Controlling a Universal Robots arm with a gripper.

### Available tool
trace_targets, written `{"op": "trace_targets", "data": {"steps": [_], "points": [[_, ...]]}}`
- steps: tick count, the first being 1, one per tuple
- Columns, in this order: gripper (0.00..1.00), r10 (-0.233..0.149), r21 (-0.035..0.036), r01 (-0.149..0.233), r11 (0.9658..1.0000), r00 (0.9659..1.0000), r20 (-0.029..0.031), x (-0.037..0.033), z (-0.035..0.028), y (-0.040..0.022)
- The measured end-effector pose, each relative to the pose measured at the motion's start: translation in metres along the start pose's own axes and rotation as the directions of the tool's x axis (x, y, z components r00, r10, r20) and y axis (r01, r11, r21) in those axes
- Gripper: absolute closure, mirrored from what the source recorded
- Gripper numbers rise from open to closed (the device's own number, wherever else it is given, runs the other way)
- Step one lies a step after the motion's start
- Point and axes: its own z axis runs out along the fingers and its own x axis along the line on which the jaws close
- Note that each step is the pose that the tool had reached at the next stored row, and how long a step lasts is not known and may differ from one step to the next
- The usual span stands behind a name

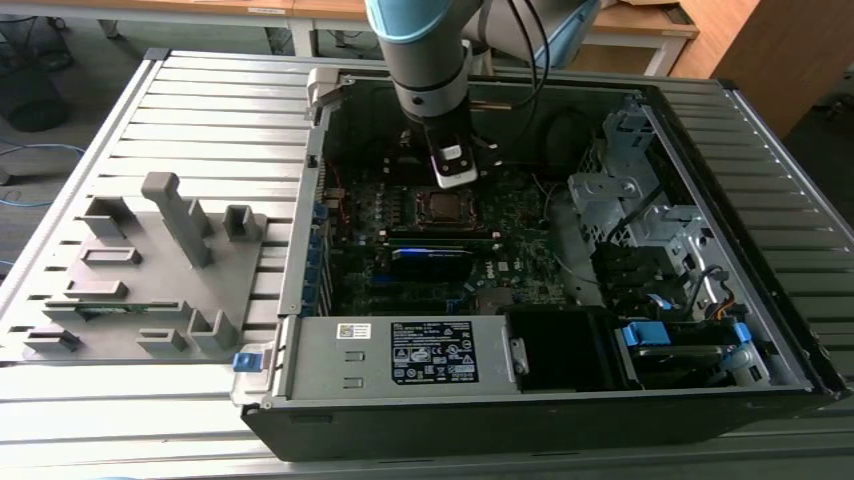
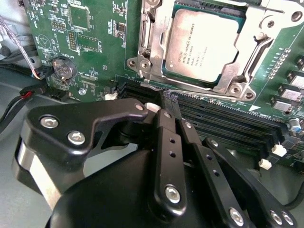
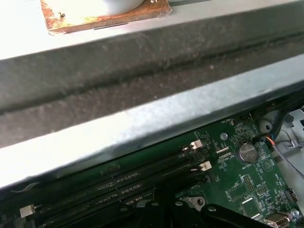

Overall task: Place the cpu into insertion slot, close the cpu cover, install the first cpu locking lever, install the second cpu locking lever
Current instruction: 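Install the first cpu locking lever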

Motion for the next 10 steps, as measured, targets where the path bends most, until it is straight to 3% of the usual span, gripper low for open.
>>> {"op": "trace_targets", "data": {"steps": [10], "points": [[0.89,-0.003,-0.0036,0.003,1.0000,1.0000,0.0068,0.0001,0.0016,-0.0007]]}}
